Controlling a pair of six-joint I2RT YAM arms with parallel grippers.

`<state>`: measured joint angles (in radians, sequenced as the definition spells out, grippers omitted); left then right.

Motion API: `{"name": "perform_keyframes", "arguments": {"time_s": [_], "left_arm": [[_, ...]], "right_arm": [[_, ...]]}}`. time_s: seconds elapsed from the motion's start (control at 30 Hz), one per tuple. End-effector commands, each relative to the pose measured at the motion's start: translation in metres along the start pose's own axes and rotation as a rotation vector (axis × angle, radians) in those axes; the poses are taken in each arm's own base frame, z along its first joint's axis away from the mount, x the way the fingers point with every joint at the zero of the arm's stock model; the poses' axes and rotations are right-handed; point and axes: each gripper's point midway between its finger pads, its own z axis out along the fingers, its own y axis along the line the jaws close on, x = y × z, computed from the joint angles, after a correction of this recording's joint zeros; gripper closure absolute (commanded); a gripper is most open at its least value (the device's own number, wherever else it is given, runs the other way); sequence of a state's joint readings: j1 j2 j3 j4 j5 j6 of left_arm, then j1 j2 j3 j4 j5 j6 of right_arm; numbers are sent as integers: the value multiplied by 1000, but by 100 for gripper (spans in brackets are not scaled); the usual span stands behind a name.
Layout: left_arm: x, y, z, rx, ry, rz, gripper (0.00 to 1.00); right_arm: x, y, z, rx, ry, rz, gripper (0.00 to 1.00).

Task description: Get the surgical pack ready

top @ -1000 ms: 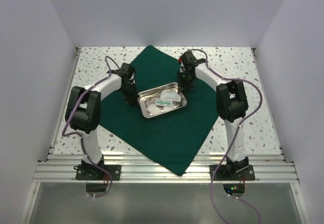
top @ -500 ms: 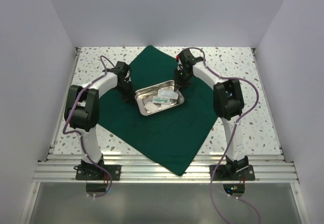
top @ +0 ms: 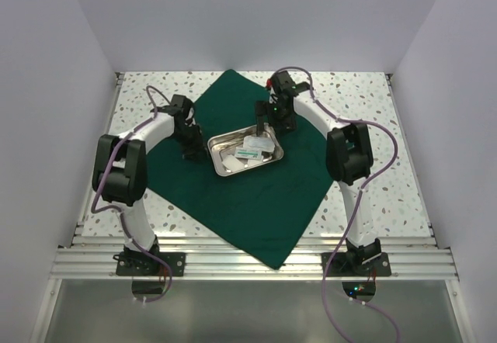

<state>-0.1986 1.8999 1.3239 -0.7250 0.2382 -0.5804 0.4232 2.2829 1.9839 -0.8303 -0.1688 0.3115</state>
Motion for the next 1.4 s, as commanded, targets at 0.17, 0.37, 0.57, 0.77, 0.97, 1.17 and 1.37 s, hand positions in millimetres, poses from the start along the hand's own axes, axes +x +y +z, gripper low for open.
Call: {"name": "perform_keyframes", "arguments": {"time_s": [0.17, 0.37, 0.57, 0.77, 0.97, 1.17, 1.37], "left_arm": [[0, 10, -28, 16, -84, 33, 56], [6, 7, -20, 54, -75, 22, 62], [6, -6, -10, 108, -56, 9, 71], [24, -19, 1, 134, -14, 28, 72], [41, -27, 11, 149, 22, 44, 74], [51, -23, 2, 139, 23, 46, 74], [63, -27, -10, 142, 33, 31, 75]], "right_arm": [[-17, -6, -67, 52, -116, -14, 1], [10, -1, -41, -176, 23, 86, 1], [18, 0, -27, -215, 29, 57, 11], [32, 3, -11, -236, 82, 66, 29], [40, -5, -7, -196, 121, 63, 40], [54, 1, -12, -203, 144, 52, 53], [70, 13, -22, -224, 149, 35, 58]]}}
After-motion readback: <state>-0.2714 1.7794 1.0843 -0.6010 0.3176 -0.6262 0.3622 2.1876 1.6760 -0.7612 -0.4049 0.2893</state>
